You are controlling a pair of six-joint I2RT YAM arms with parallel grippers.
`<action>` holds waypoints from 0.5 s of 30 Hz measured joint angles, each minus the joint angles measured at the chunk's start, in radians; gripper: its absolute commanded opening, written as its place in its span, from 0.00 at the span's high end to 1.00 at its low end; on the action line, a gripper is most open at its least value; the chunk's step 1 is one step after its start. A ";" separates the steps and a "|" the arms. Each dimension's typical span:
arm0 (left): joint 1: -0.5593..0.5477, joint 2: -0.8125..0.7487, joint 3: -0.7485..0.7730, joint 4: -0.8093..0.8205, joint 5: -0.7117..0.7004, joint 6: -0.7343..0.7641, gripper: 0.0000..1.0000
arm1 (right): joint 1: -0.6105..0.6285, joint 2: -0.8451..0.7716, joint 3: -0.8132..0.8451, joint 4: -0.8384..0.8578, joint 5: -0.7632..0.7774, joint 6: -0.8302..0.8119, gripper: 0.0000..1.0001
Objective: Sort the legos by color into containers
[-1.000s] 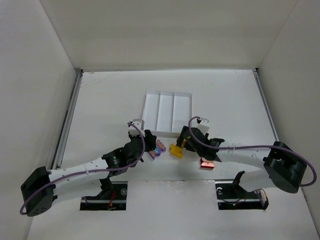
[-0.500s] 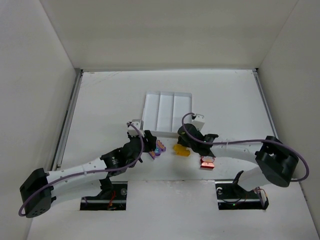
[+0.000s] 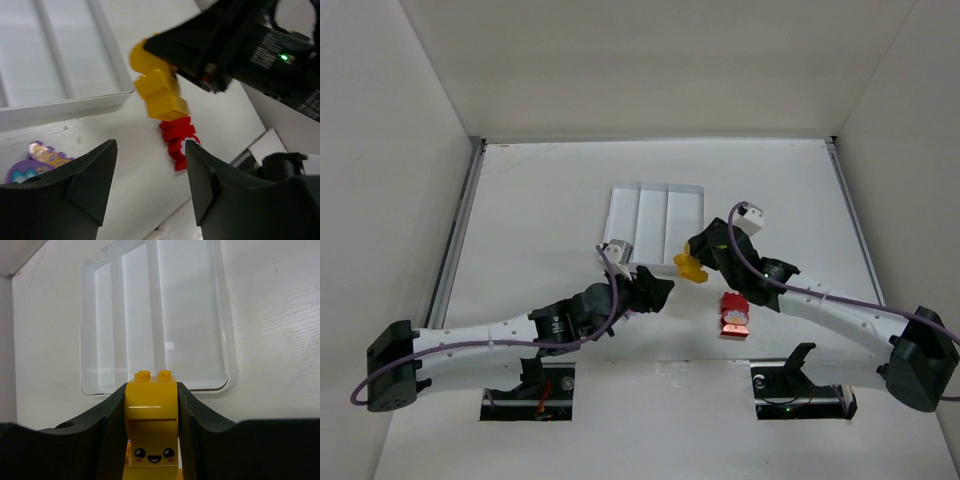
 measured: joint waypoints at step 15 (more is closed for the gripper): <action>-0.084 0.303 0.029 0.338 -0.105 0.092 0.44 | -0.018 0.073 0.138 -0.023 0.014 -0.002 0.72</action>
